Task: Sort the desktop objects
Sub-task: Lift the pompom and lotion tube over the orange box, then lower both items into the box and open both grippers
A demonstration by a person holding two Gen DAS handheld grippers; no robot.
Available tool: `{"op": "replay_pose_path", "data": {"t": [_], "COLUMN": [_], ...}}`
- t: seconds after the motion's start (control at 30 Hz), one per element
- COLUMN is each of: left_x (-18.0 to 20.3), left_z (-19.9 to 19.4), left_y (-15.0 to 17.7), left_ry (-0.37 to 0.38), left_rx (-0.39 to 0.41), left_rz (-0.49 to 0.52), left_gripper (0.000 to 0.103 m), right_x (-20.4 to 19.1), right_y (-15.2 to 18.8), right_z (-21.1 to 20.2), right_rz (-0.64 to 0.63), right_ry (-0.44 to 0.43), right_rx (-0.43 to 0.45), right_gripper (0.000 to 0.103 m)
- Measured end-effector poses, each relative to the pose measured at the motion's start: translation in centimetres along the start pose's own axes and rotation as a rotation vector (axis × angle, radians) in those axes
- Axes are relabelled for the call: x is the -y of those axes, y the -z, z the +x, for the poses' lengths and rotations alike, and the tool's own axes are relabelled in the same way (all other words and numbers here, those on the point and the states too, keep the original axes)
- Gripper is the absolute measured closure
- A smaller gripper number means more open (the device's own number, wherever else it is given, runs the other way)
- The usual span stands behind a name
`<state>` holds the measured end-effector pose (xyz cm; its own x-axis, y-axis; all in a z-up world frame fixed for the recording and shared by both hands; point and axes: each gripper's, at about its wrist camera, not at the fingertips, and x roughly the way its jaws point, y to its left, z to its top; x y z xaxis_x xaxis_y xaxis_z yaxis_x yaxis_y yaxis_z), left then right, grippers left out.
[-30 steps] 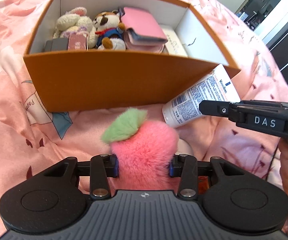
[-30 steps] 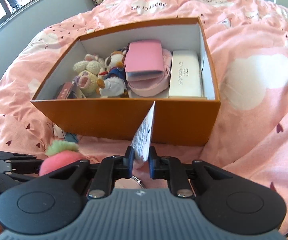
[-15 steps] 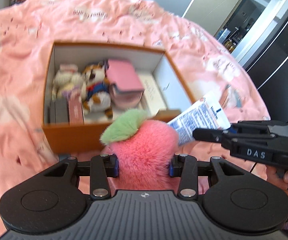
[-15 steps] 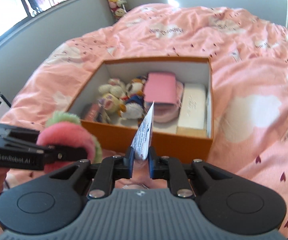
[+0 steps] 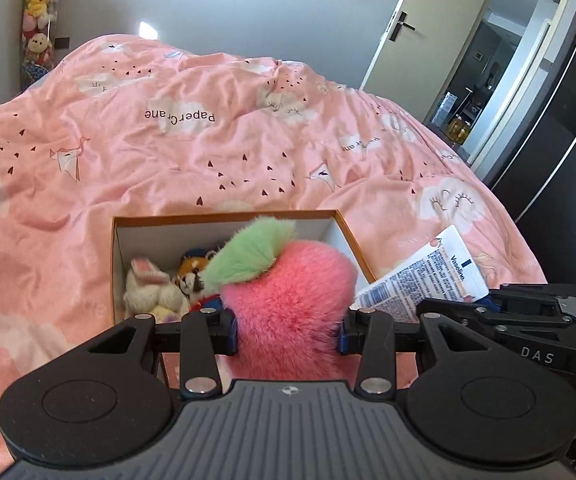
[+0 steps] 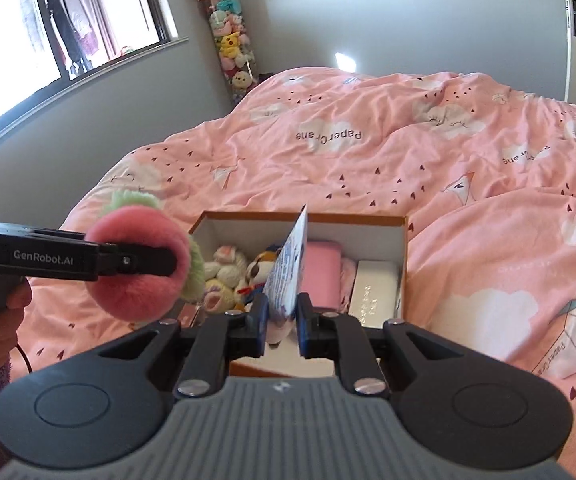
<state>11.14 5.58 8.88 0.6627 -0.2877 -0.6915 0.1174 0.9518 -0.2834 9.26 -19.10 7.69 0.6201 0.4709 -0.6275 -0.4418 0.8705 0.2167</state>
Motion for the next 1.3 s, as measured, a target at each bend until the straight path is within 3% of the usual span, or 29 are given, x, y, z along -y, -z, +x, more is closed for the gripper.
{"op": "replay_pose_path", "data": {"t": [0.17, 0.43, 0.8, 0.97, 1.3], "left_x": [-0.5, -0.8, 0.3, -0.1, -0.3], "left_z": [3.5, 10.0, 16.1, 17.2, 16.6], "left_y": [-0.1, 1.8, 3.3, 3.8, 3.9], "left_ry": [-0.023, 0.026, 0.061, 0.037, 0.096], "left_rx": [-0.064, -0.185, -0.321, -0.348, -0.357], "left_rz": [0.009, -0.032, 0.009, 0.021, 0.035], "left_gripper": [0.056, 0.056, 0.055, 0.053, 0.05], "right_x": [1.2, 3.2, 4.3, 4.5, 4.6], "right_y": [-0.6, -0.4, -1.4, -1.8, -2.3], "right_z": [2.2, 6.0, 10.3, 11.8, 14.0], "right_rz": [0.01, 0.028, -0.089, -0.172, -0.287], "right_ry": [0.035, 0.071, 0.101, 0.09, 0.06], "right_rx": [-0.023, -0.091, -0.187, -0.251, -0.364], "right_gripper": [0.088, 0.088, 0.088, 0.088, 0.088]}}
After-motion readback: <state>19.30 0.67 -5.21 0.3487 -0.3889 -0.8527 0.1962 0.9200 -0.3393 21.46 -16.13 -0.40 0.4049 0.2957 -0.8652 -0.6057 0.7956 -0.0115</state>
